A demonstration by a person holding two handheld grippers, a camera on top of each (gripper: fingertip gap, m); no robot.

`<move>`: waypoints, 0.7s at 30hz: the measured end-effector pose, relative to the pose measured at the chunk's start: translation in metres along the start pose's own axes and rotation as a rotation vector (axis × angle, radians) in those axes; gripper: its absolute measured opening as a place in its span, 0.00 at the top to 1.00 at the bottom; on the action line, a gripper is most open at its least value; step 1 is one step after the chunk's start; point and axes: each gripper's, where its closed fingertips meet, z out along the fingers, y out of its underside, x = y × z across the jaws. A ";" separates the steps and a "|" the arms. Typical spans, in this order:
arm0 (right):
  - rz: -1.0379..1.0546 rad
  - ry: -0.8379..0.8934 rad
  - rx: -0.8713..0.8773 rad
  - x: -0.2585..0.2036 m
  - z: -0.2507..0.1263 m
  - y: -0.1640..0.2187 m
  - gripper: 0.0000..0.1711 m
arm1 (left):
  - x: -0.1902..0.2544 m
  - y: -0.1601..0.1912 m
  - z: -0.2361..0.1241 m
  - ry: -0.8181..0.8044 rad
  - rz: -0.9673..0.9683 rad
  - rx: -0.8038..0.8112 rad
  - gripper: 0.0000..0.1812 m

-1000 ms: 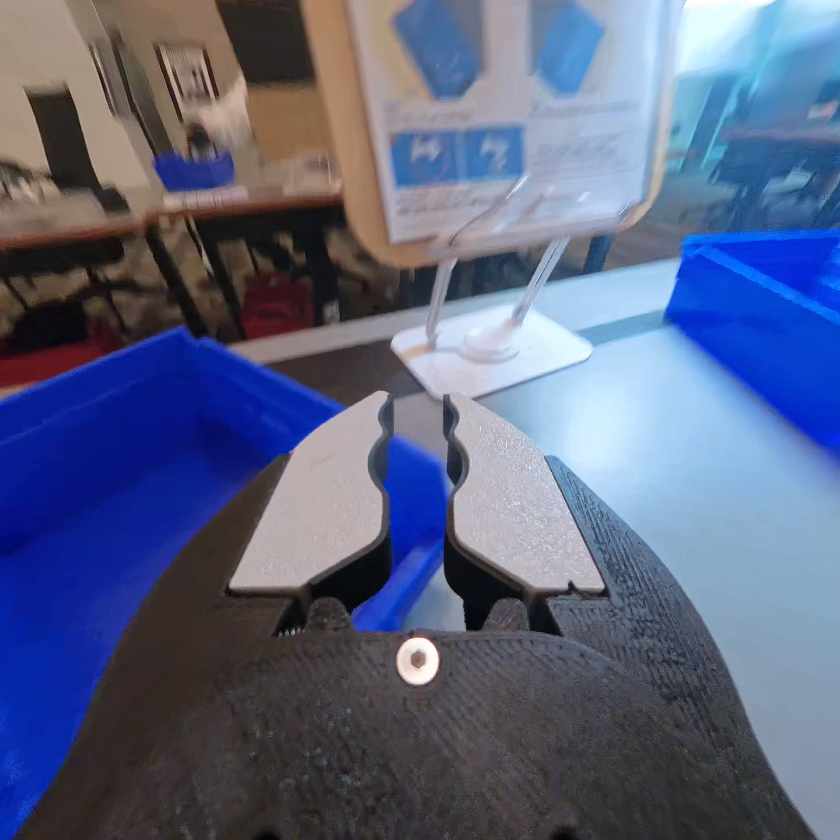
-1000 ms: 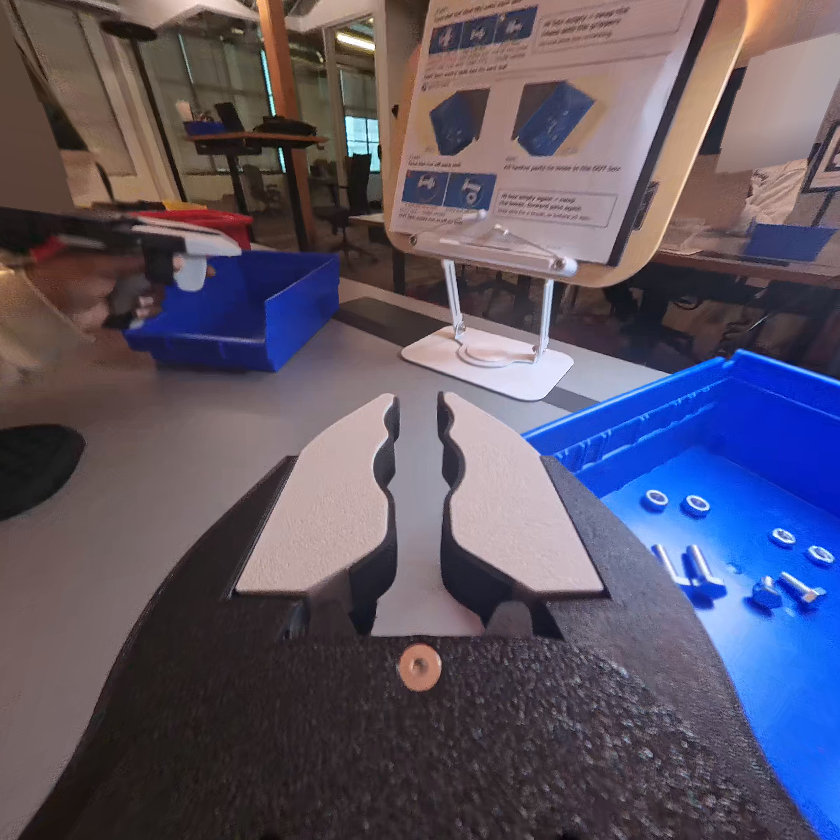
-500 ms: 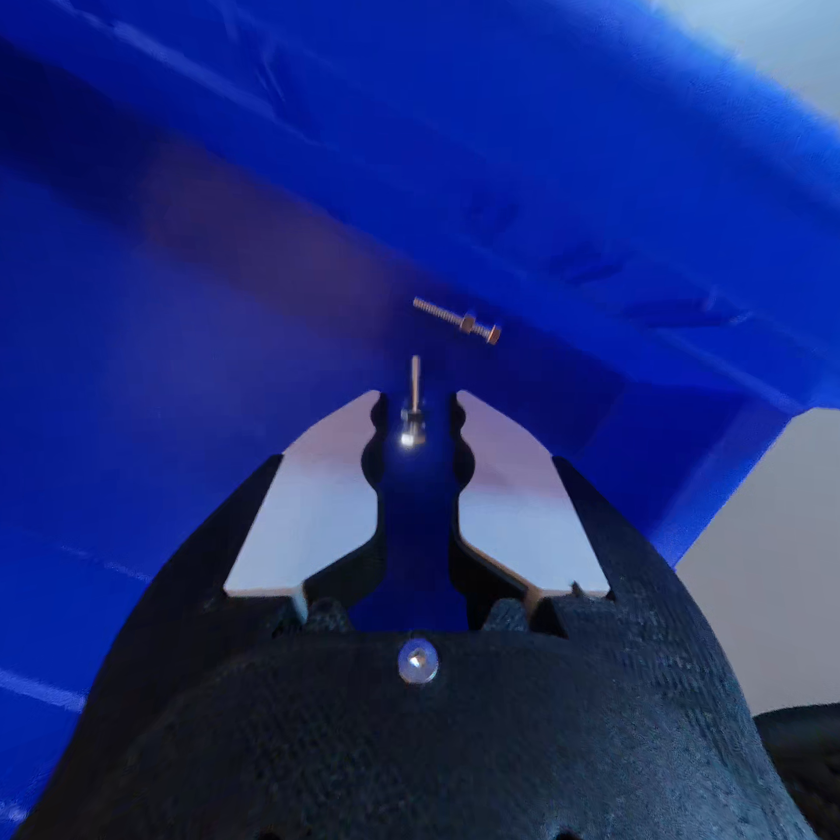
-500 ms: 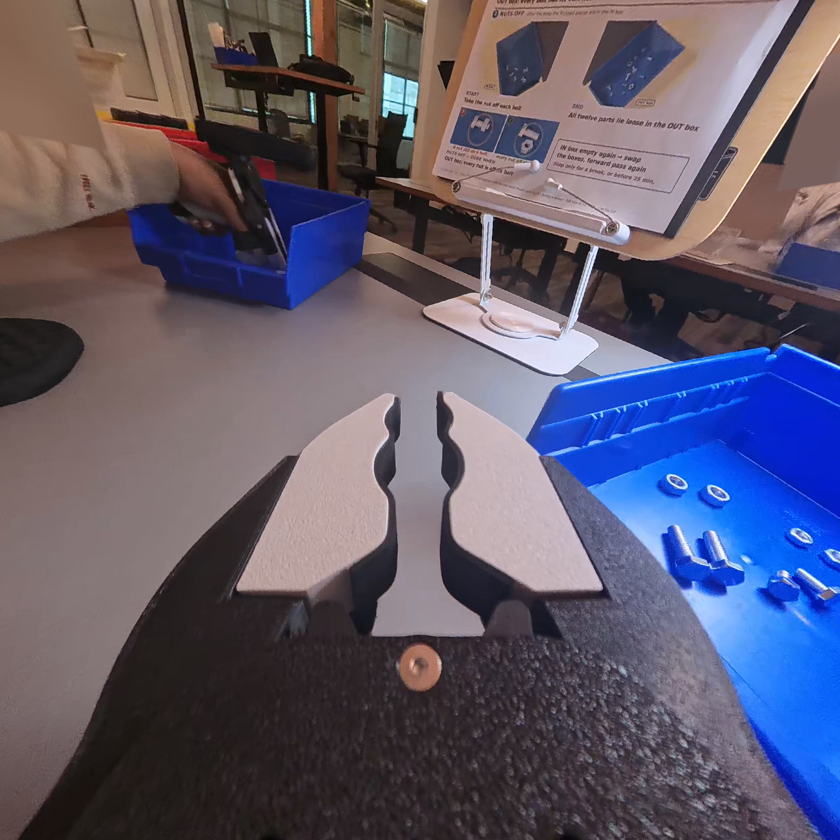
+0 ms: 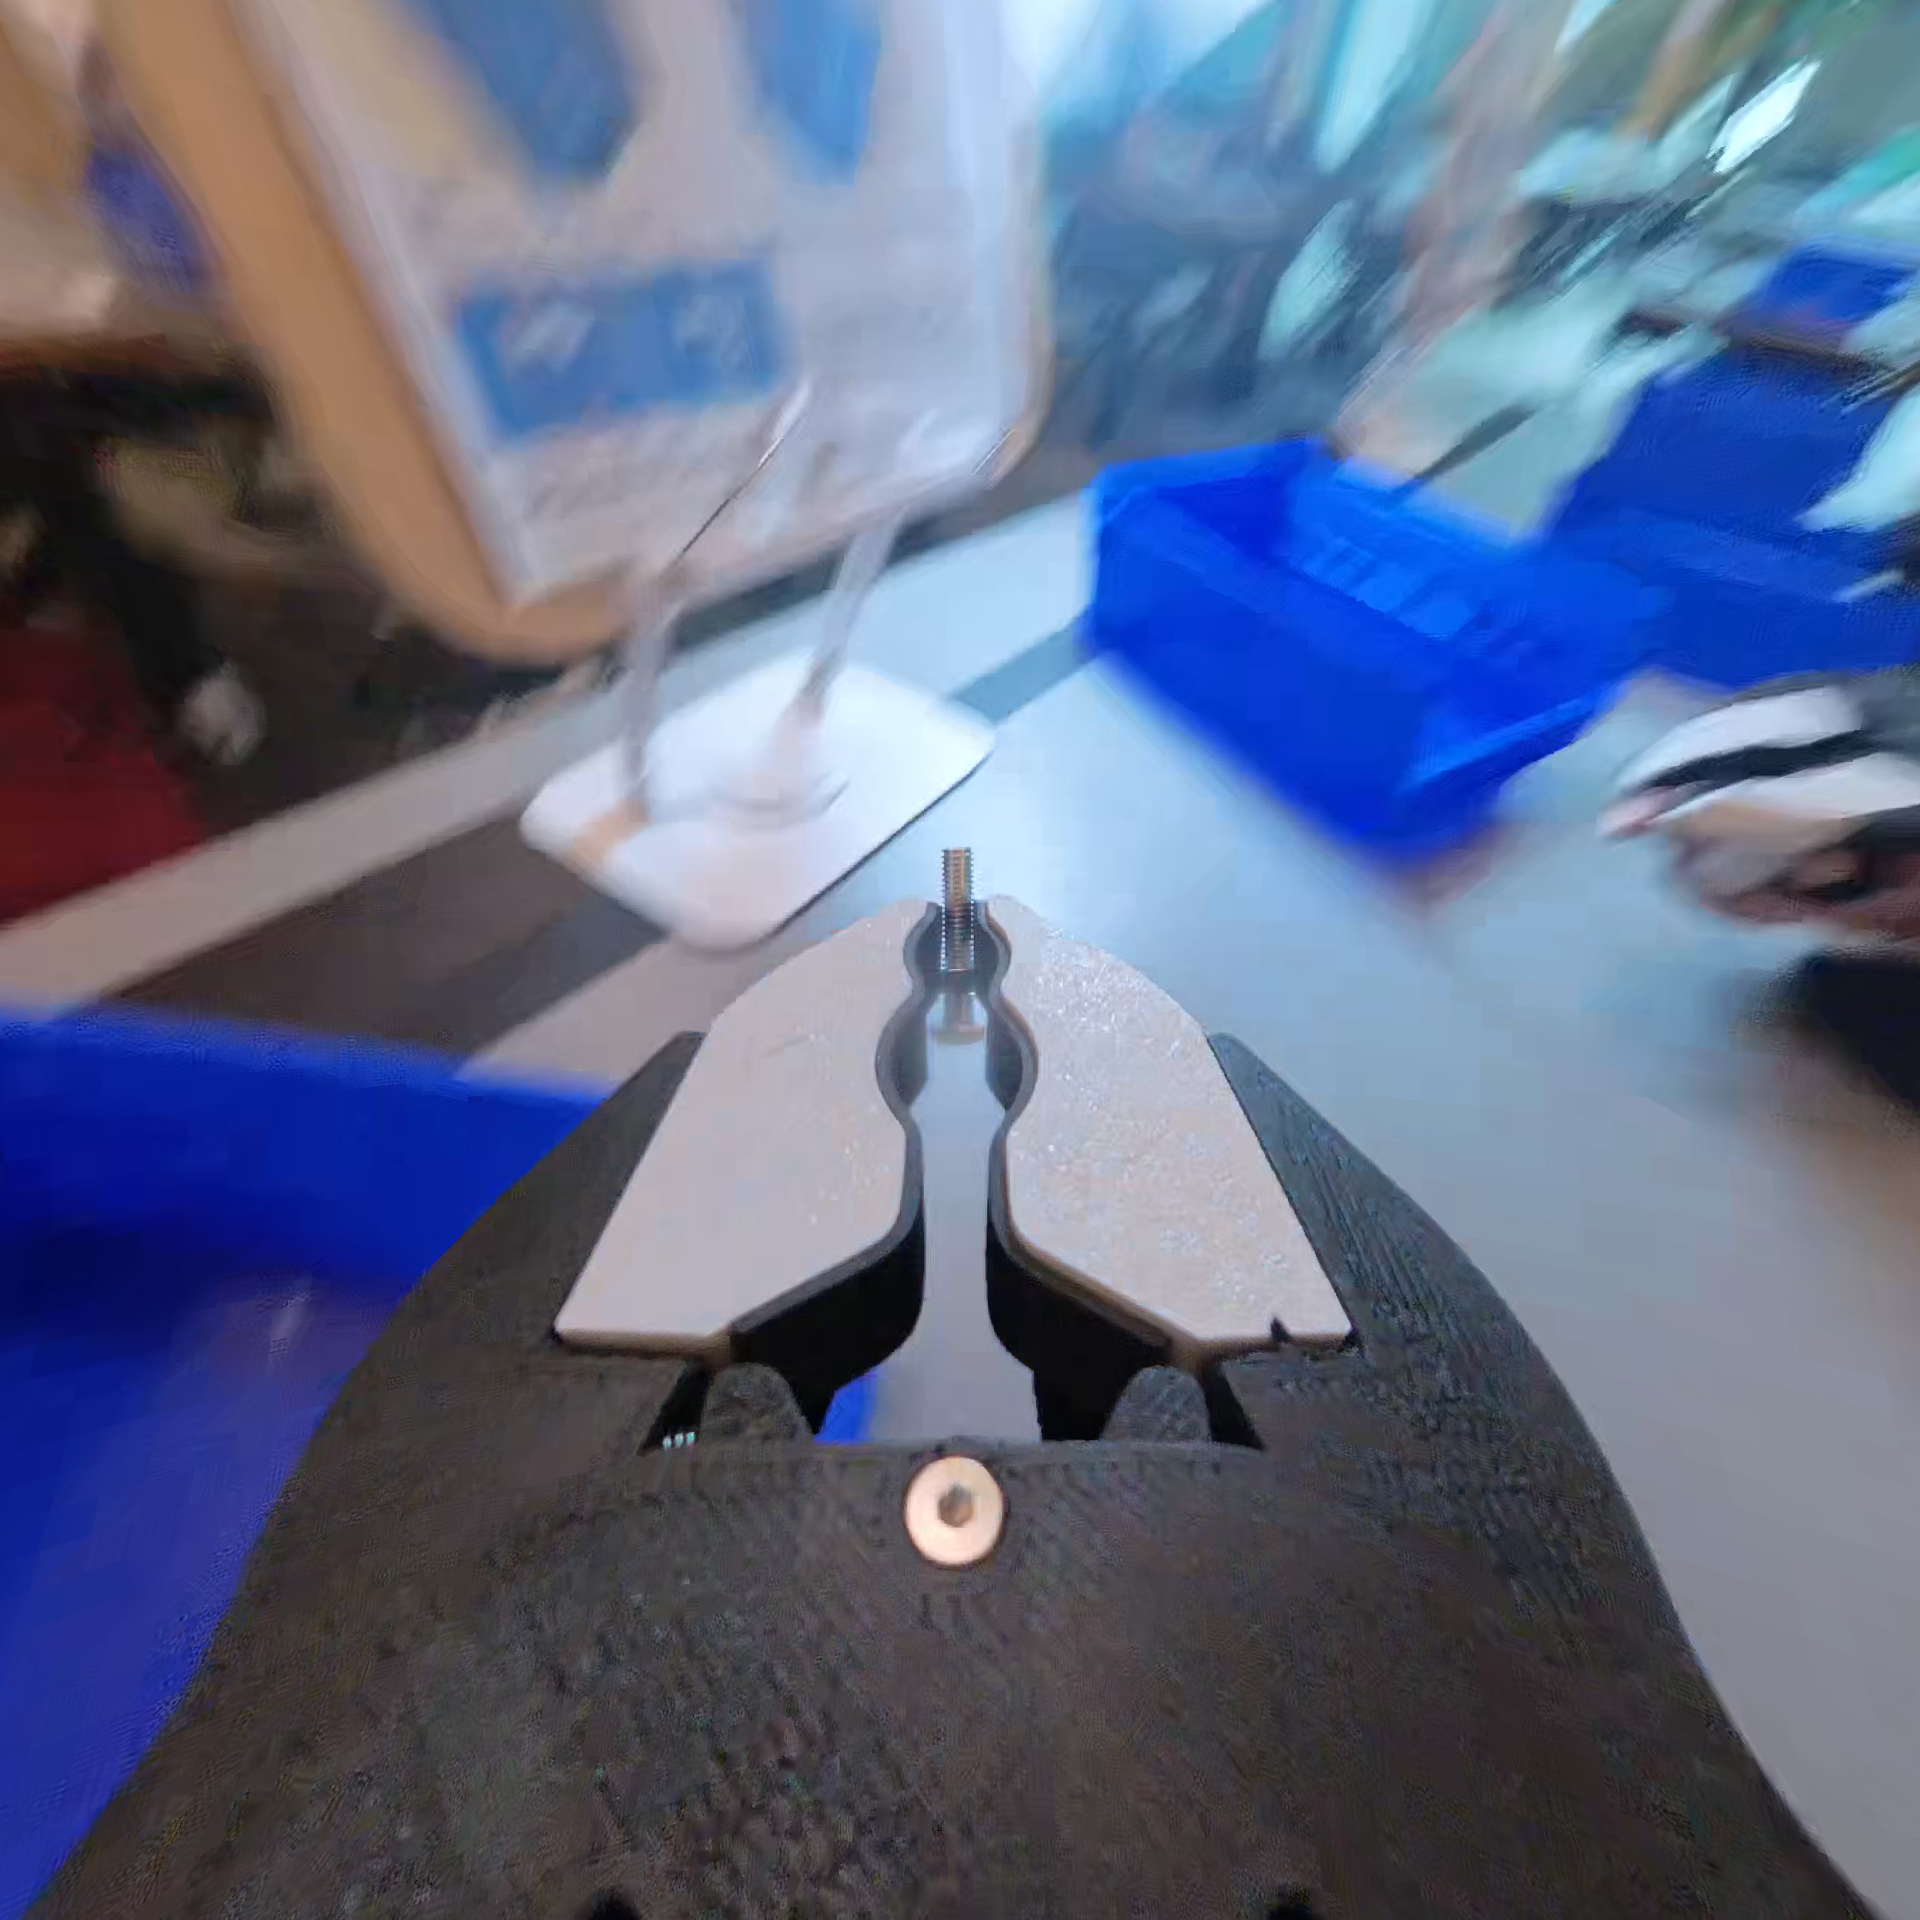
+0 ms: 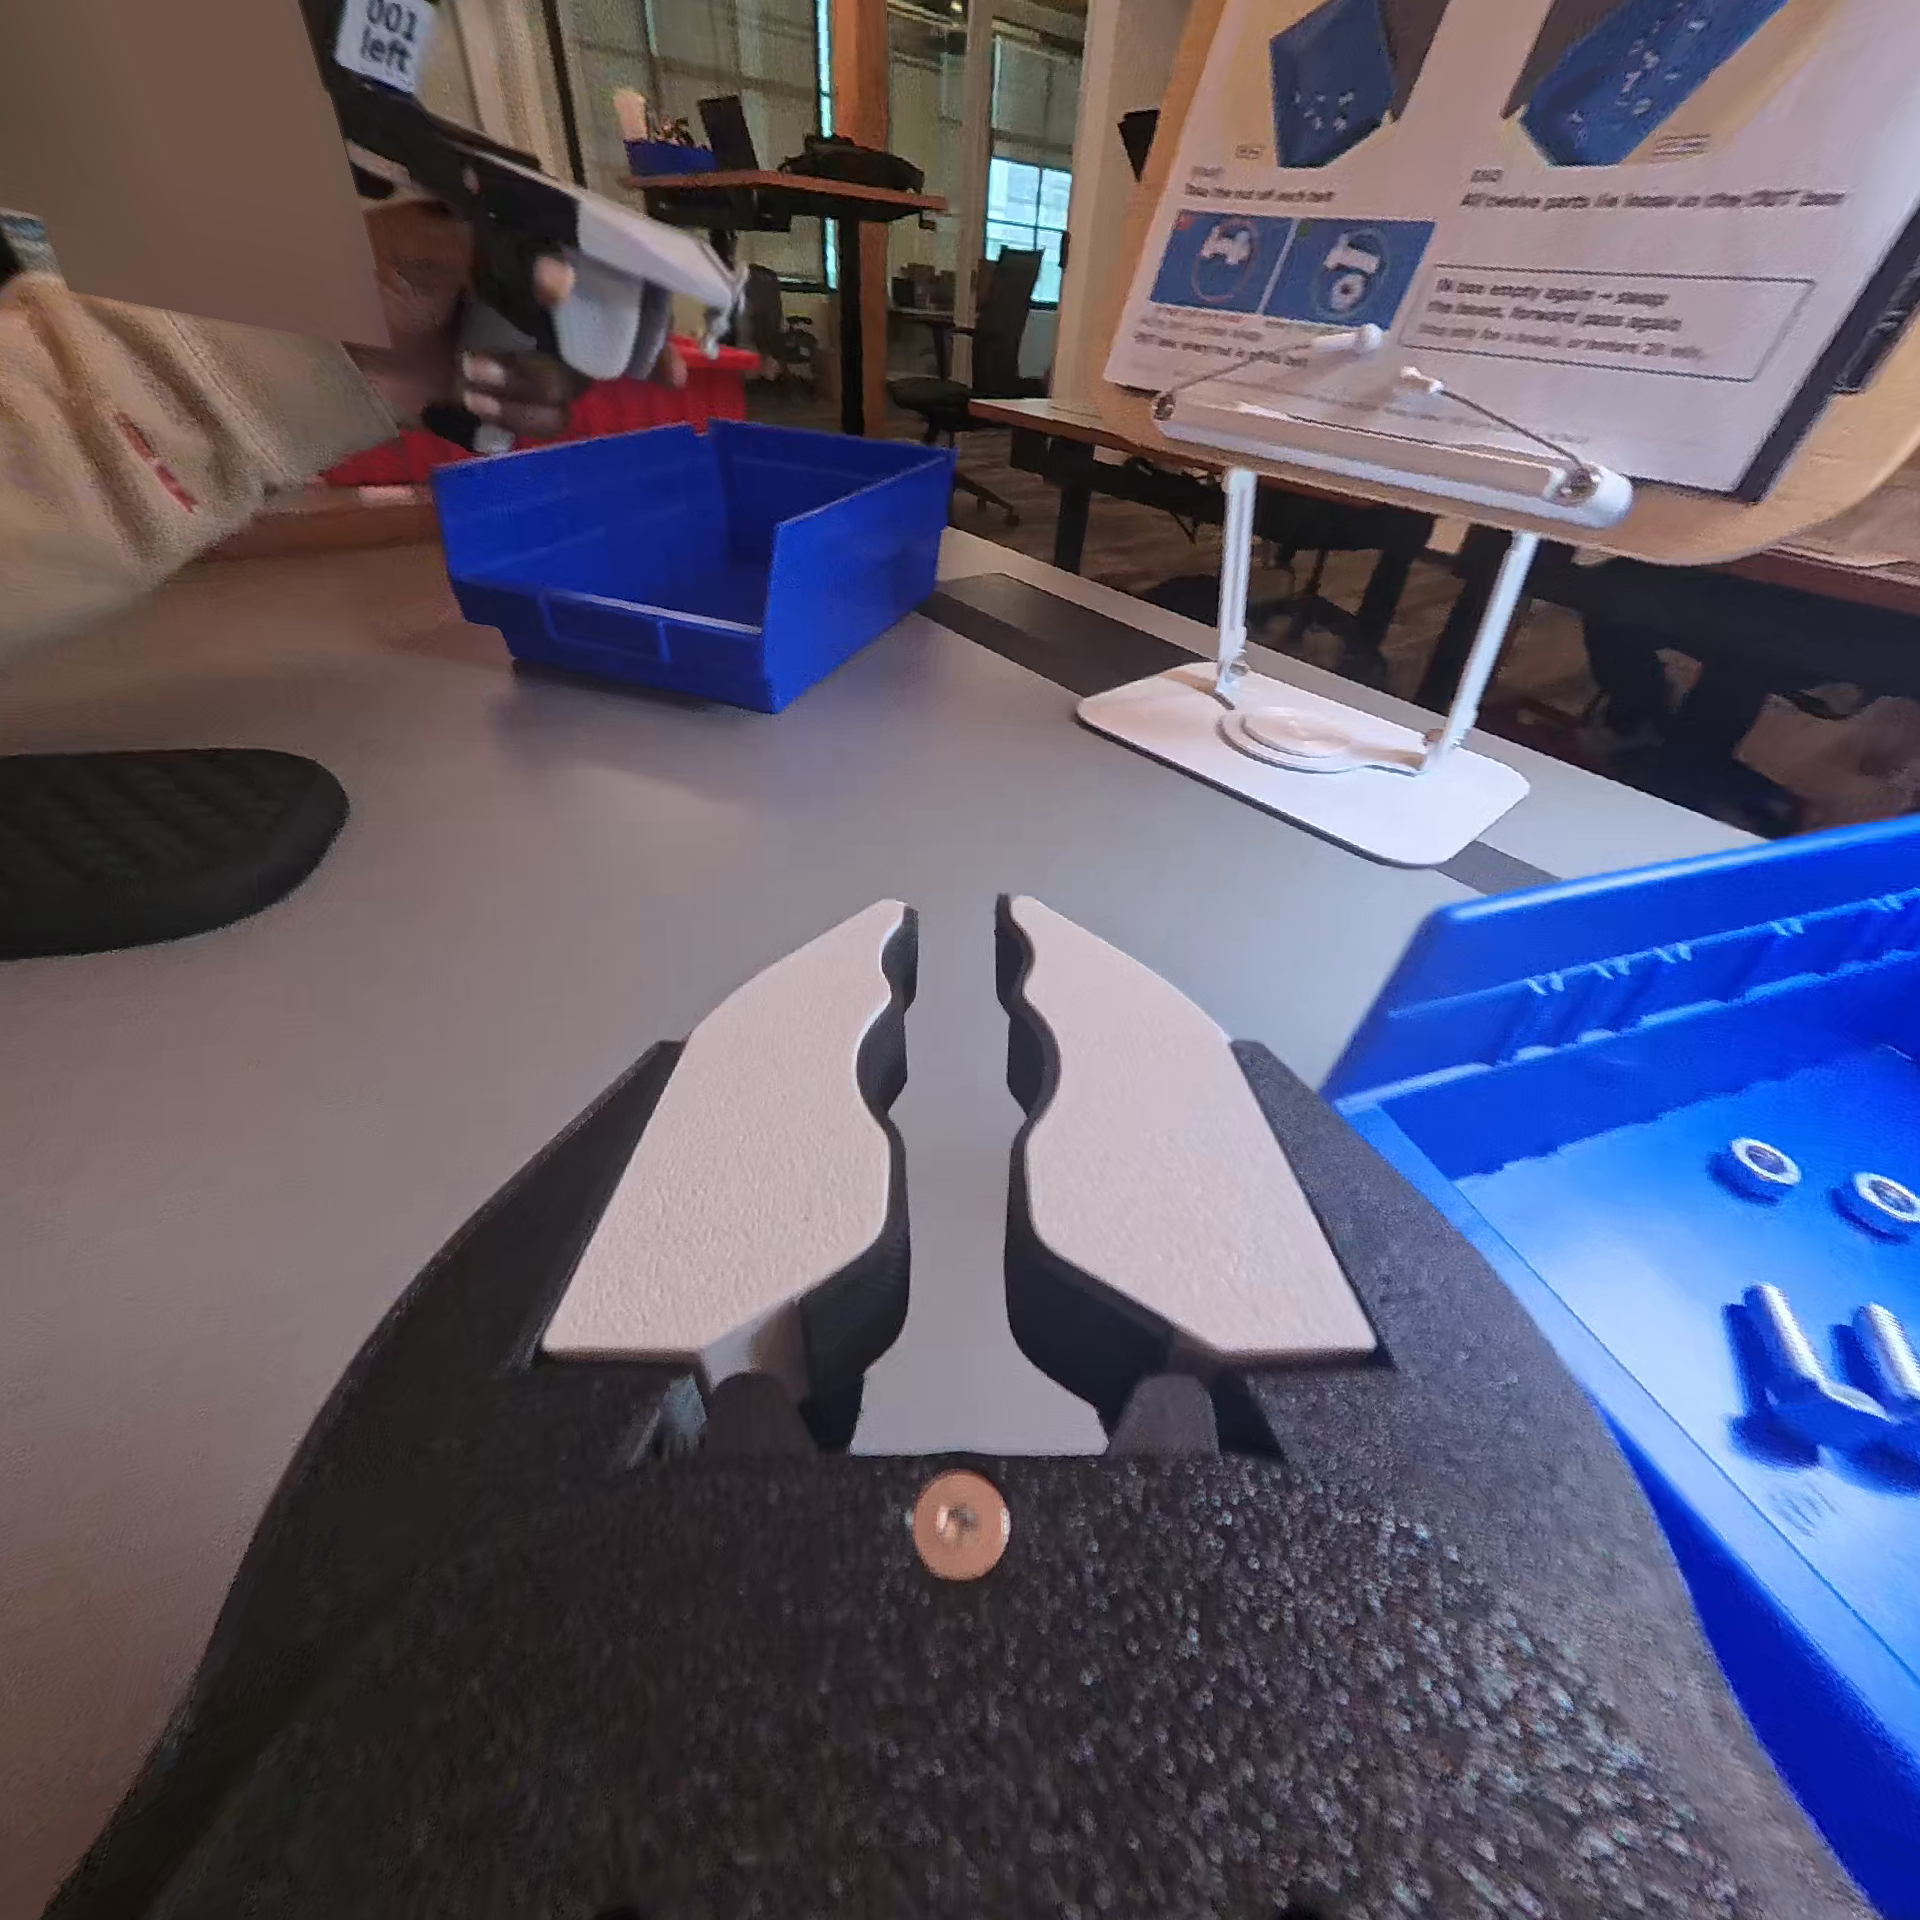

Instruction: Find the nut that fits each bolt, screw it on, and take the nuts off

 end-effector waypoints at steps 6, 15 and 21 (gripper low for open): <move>0.034 -0.215 0.053 -0.052 0.027 -0.038 0.88 | 0.176 -0.042 0.008 0.513 0.042 0.417 0.97; 0.099 -0.460 0.171 -0.115 0.038 -0.089 0.86 | 0.258 -0.014 0.041 0.788 -0.121 0.487 0.97; 0.093 -0.457 0.174 -0.115 0.044 -0.082 0.94 | 0.262 -0.005 0.042 0.804 -0.108 0.477 0.97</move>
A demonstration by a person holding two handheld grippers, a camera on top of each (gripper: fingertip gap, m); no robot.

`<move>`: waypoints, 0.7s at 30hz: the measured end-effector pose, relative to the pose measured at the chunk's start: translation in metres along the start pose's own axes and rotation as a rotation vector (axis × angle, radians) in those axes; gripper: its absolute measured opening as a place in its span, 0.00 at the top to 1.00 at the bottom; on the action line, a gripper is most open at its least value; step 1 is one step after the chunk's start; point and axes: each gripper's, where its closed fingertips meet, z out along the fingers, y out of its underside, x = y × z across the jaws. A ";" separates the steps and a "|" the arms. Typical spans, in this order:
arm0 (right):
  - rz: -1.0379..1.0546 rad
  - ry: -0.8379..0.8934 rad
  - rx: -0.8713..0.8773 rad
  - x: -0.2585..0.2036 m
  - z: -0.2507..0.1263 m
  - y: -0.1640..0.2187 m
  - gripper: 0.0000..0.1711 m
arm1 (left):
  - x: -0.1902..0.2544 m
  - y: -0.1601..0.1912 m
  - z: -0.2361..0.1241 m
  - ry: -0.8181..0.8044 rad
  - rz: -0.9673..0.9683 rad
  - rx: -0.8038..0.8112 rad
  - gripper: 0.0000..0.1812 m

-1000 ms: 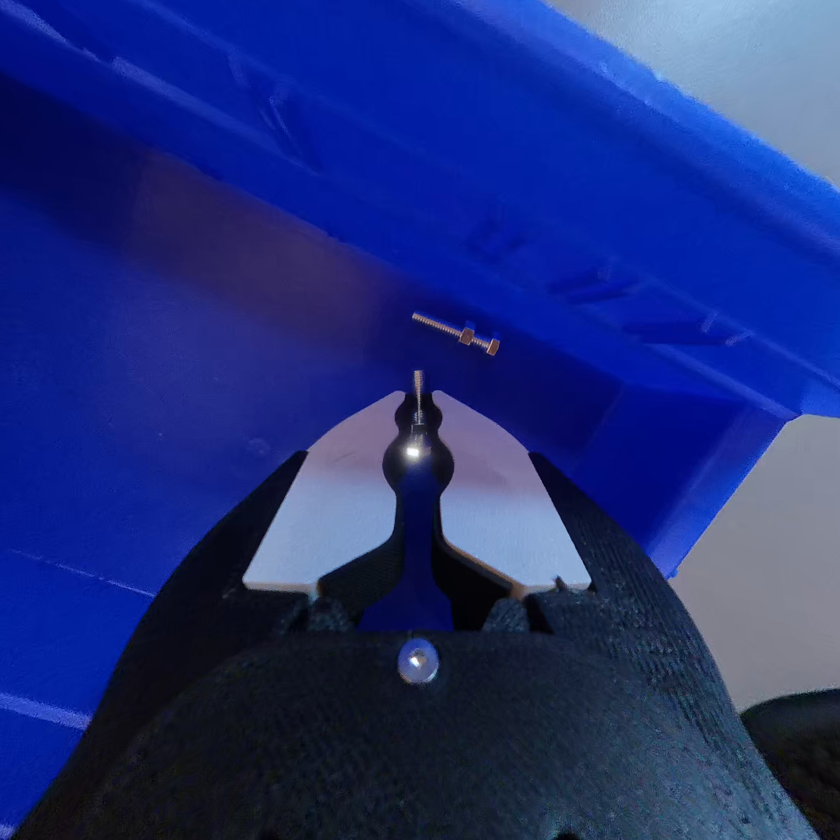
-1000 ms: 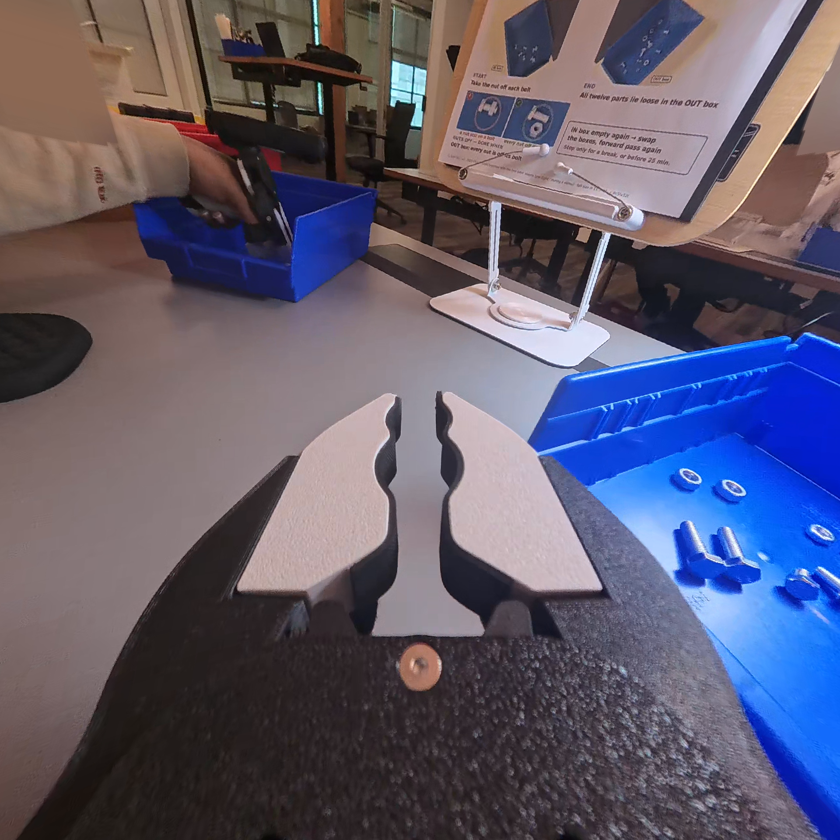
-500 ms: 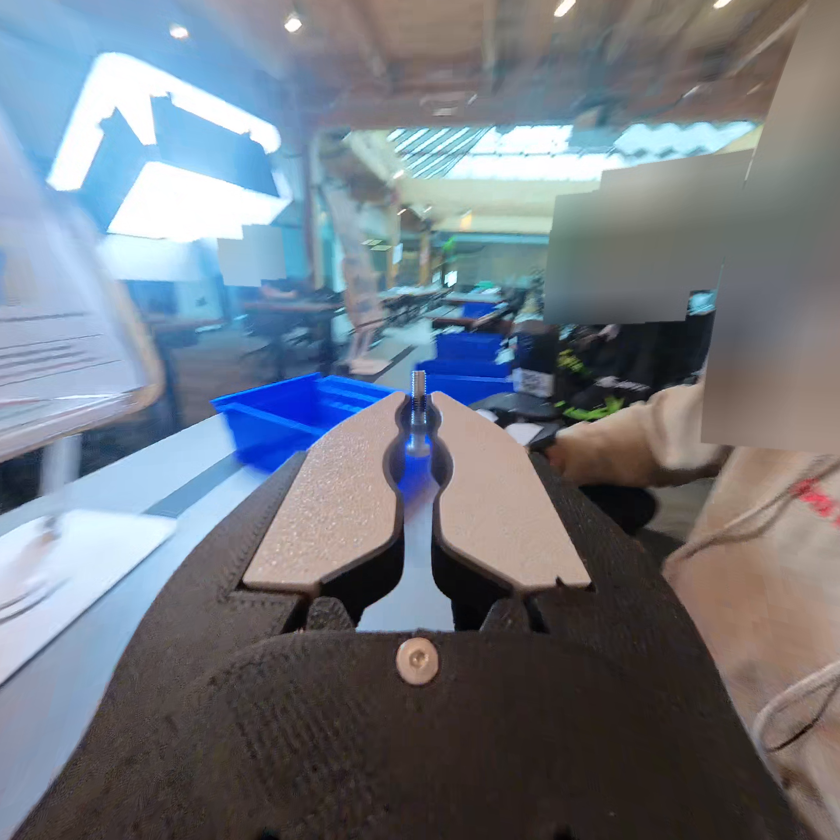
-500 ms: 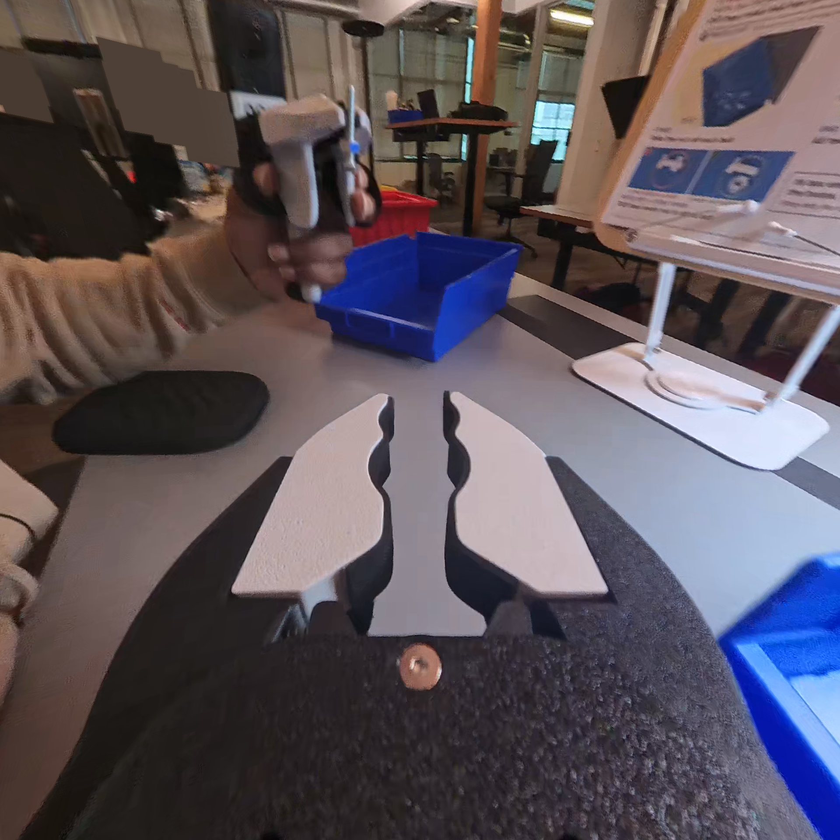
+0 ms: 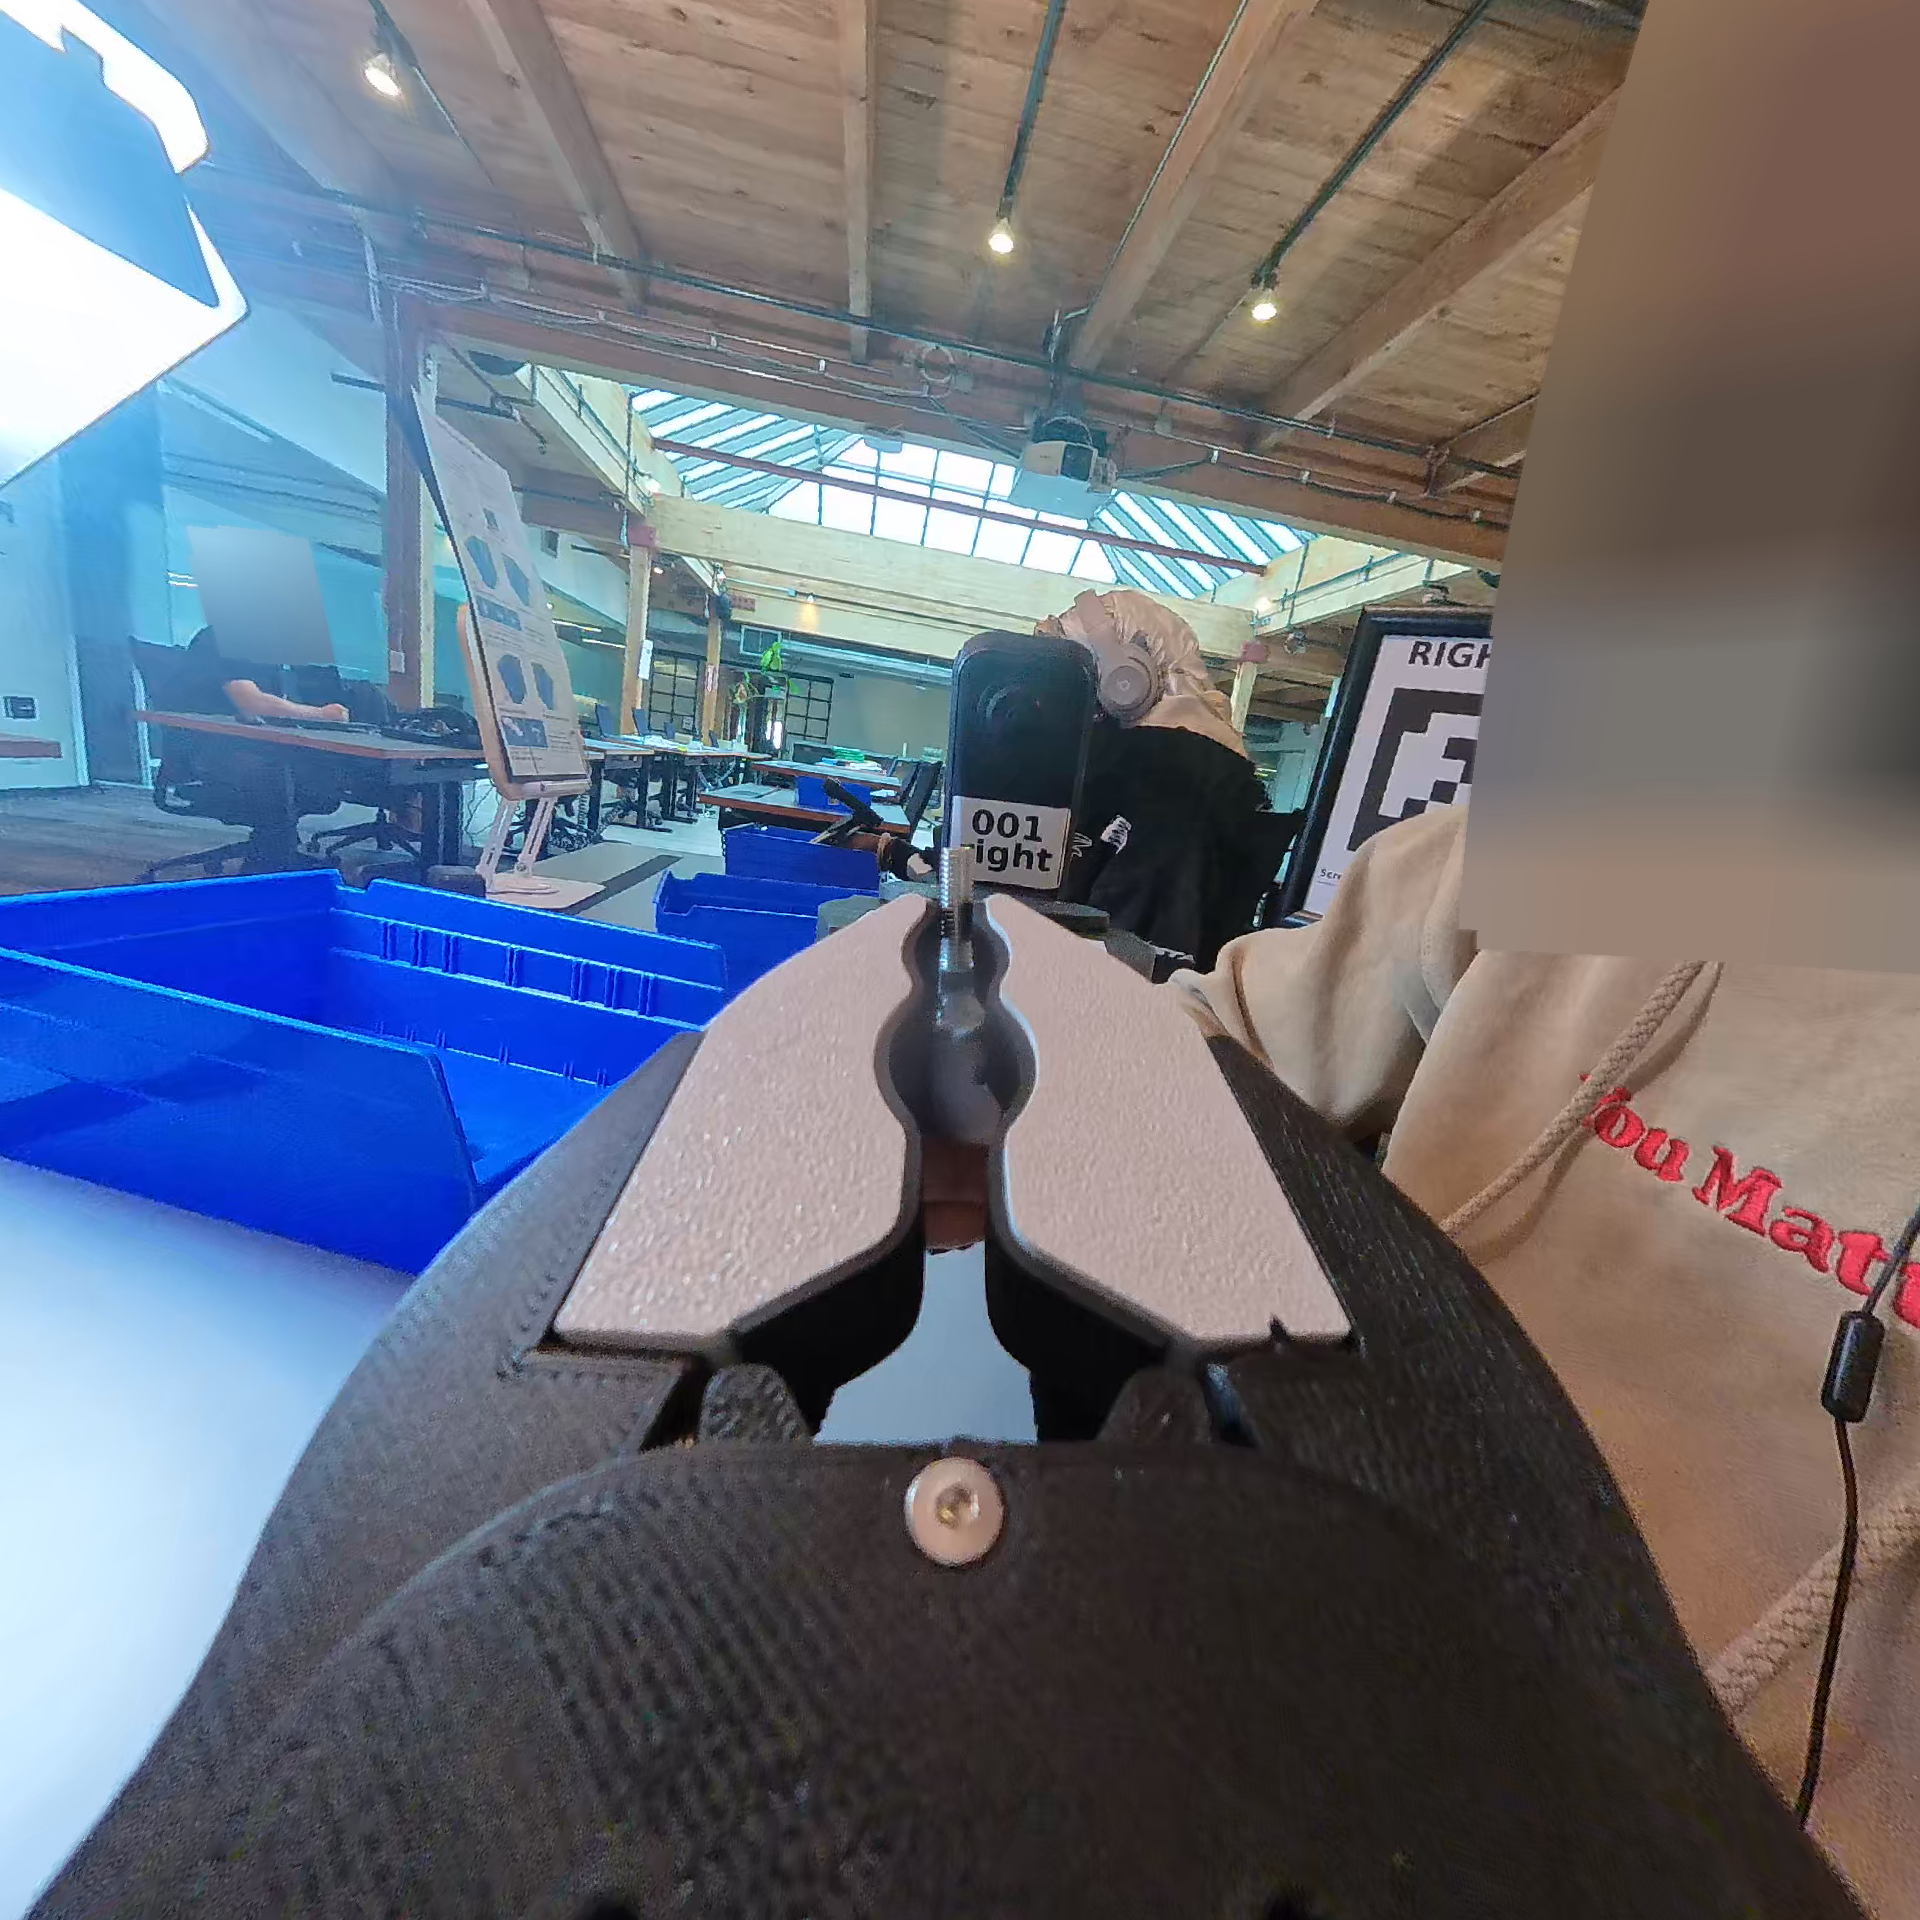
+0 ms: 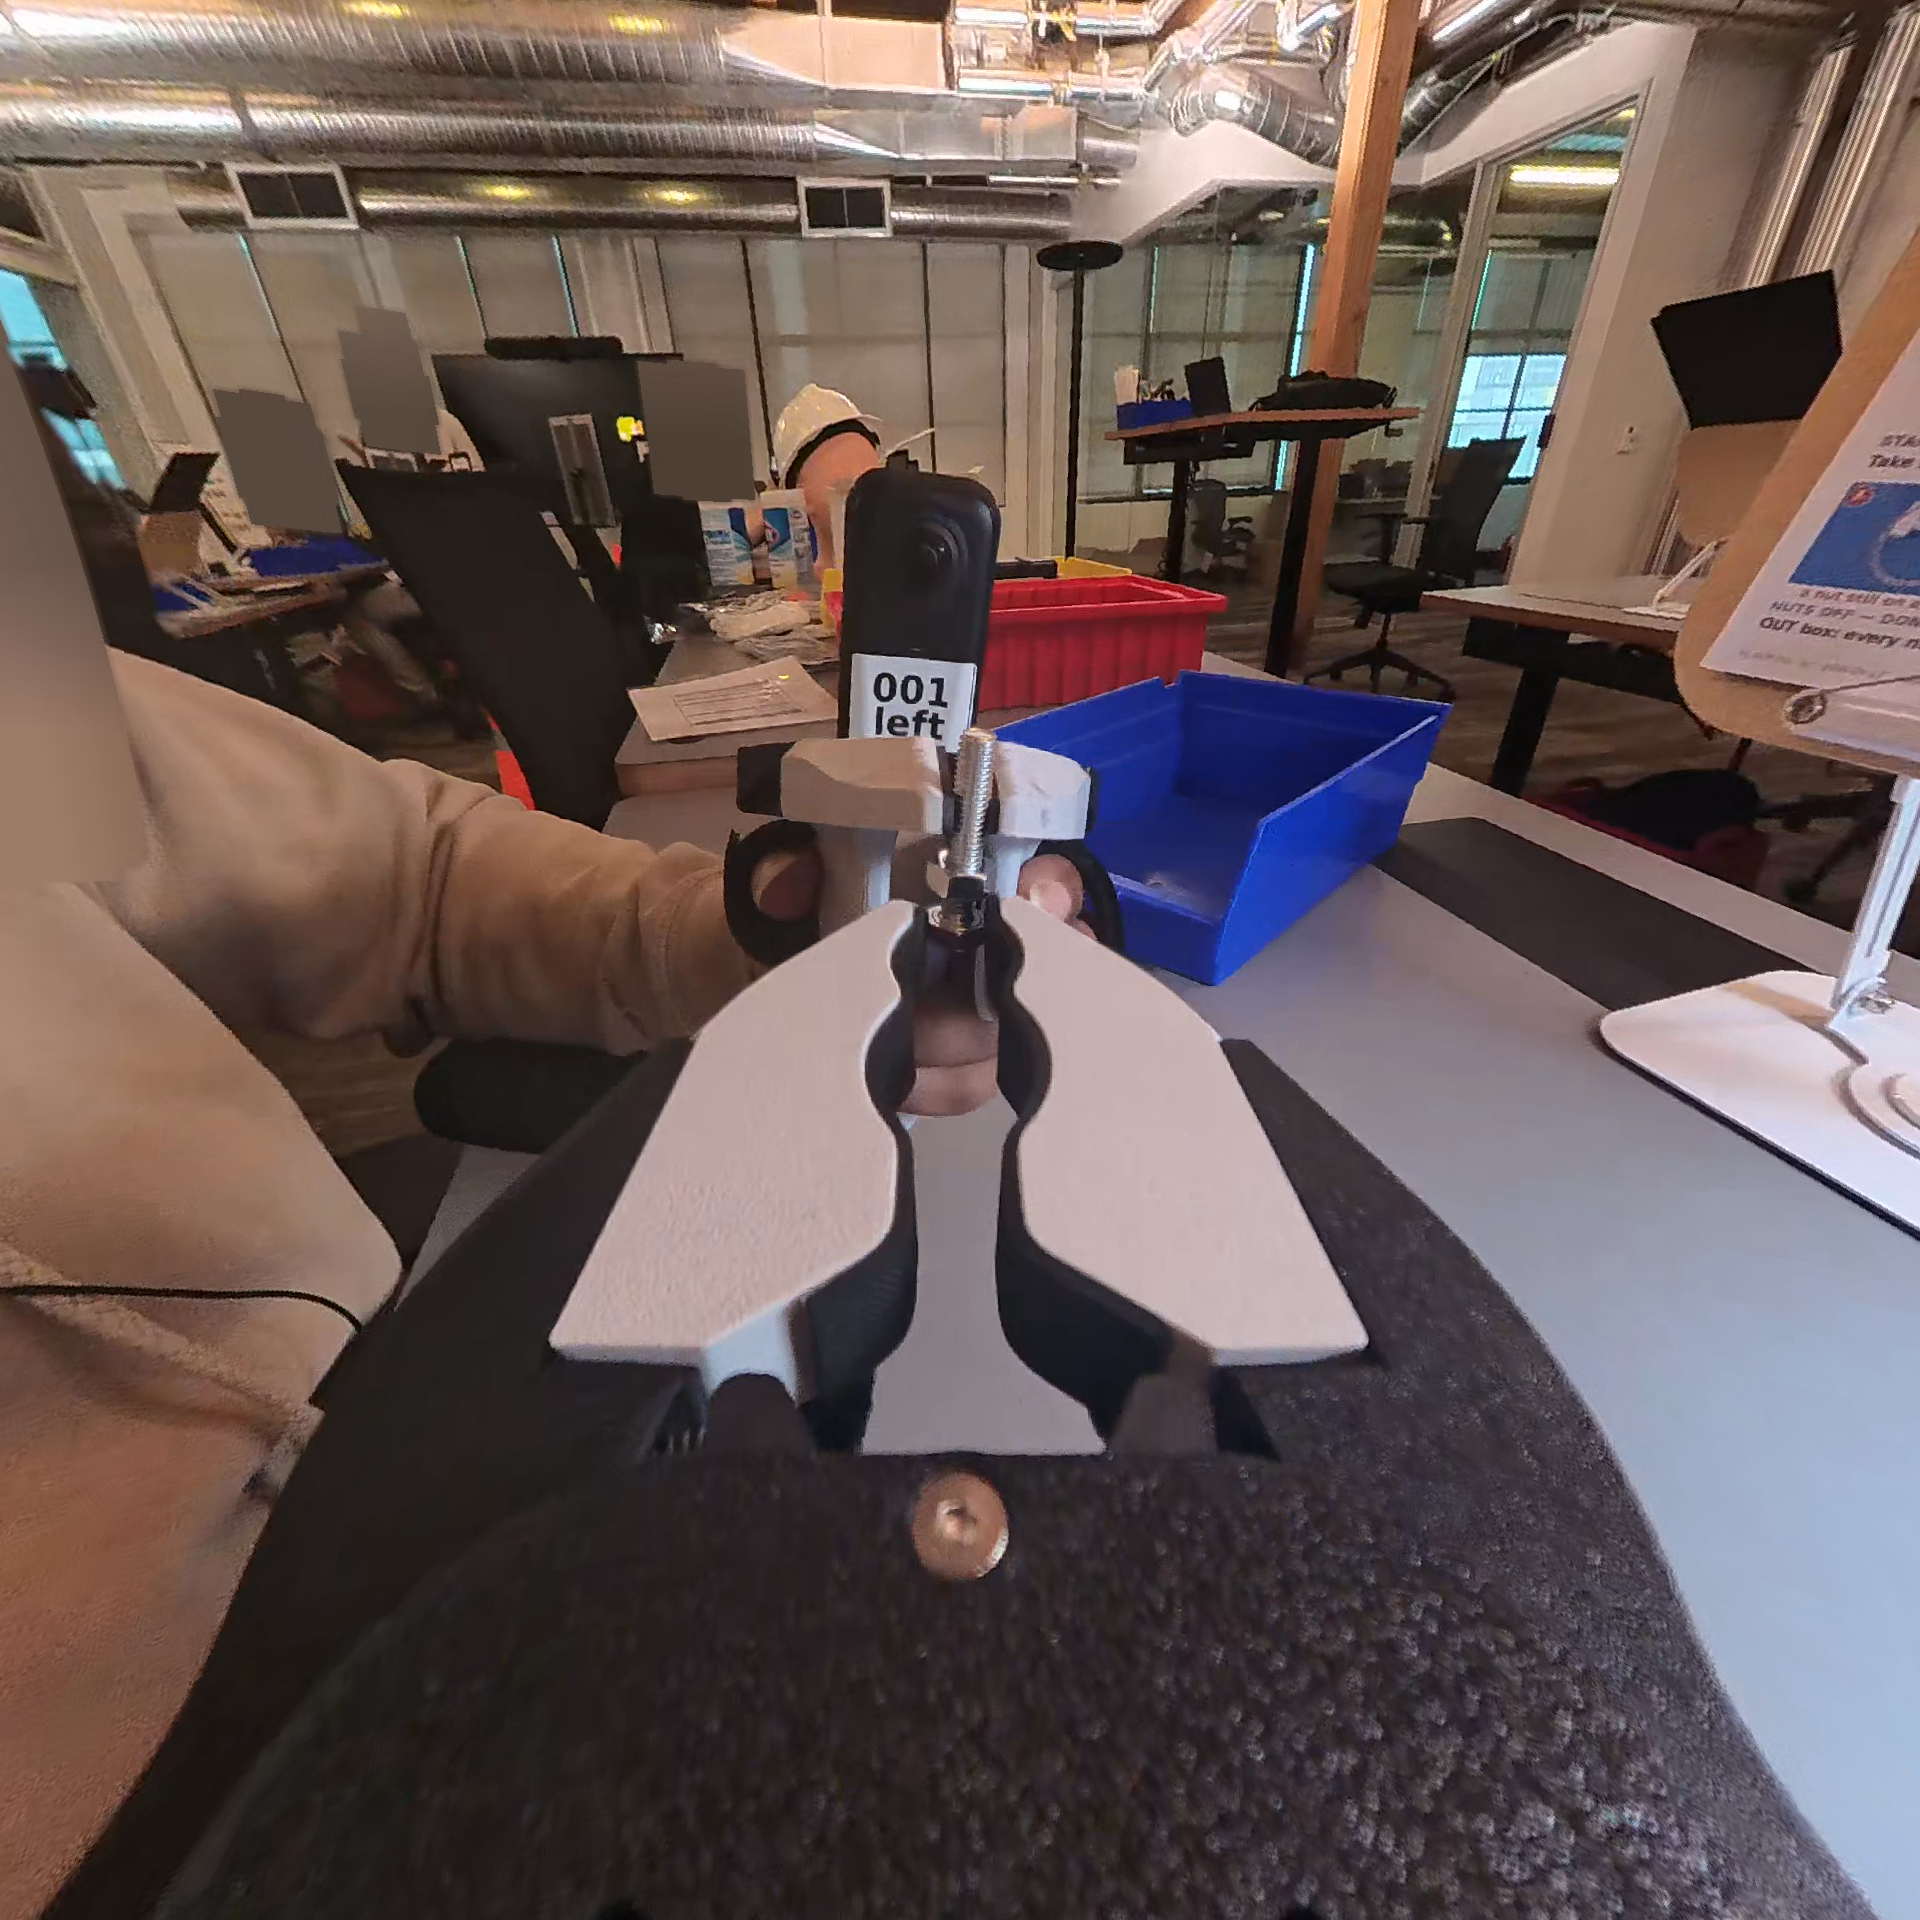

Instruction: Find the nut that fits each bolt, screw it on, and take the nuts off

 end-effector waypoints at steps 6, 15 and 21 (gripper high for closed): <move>-0.040 0.000 -0.014 0.003 -0.003 0.005 0.94 | -0.003 0.004 -0.004 -0.010 -0.015 -0.014 0.97; -0.031 -0.014 -0.021 0.003 -0.004 0.012 0.94 | -0.004 0.010 -0.004 -0.027 0.021 -0.064 0.97; -0.031 -0.012 -0.024 0.003 -0.004 0.013 0.93 | -0.003 0.008 -0.004 -0.027 0.032 -0.057 0.97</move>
